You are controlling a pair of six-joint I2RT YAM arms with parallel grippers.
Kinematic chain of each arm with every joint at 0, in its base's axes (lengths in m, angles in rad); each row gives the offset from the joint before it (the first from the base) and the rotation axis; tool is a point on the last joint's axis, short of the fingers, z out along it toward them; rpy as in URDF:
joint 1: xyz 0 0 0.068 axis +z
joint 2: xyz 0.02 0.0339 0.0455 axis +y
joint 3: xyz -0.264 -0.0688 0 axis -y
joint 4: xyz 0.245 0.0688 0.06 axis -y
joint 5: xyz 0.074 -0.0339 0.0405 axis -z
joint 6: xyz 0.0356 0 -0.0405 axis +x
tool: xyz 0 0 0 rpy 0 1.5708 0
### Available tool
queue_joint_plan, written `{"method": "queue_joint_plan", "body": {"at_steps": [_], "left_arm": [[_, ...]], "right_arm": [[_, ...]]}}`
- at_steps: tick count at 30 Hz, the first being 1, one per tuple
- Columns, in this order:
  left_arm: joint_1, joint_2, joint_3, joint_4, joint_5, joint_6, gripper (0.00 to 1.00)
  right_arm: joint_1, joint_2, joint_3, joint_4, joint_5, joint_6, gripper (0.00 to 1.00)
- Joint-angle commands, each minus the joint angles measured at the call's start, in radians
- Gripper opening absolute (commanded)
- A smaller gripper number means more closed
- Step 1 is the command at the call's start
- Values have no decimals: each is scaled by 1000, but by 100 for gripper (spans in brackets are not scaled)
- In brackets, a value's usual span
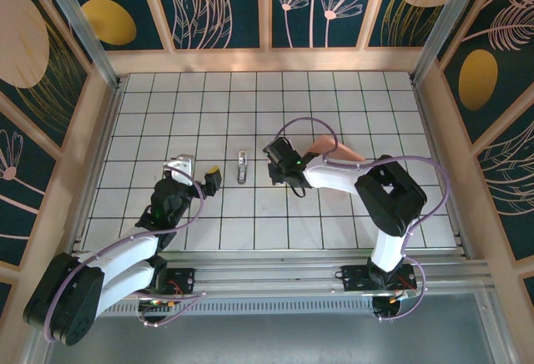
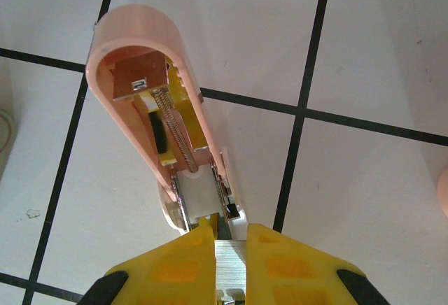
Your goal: Load the staples into the stapler
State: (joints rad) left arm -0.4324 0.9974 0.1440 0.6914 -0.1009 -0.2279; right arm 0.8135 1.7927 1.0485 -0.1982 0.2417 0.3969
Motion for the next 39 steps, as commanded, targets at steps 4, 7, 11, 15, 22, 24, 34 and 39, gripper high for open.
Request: {"method": "queue_joint_plan", "body": {"at_steps": [4, 7, 11, 15, 22, 24, 34, 39], "left_arm": [[-3, -9, 27, -4, 17, 19, 97], [-3, -11, 29, -7, 17, 19, 97], [-5, -9, 29, -5, 18, 19, 97], [-3, -5, 30, -3, 20, 20, 97], [-3, -8, 31, -3, 18, 21, 97], [-3, -8, 30, -3, 20, 22, 97], [-4, -13, 29, -5, 21, 22, 97], [-4, -14, 26, -6, 18, 20, 97]], "right_arm": [[16, -3, 29, -30, 18, -20, 13], [17, -22, 39, -33, 22, -17, 13], [16, -35, 39, -30, 23, -15, 12], [17, -20, 44, -30, 19, -15, 13], [17, -4, 54, -18, 11, -15, 13], [17, -7, 56, -14, 10, -16, 13], [15, 13, 44, -6, 5, -8, 13], [15, 25, 33, -8, 8, -1, 12]]}}
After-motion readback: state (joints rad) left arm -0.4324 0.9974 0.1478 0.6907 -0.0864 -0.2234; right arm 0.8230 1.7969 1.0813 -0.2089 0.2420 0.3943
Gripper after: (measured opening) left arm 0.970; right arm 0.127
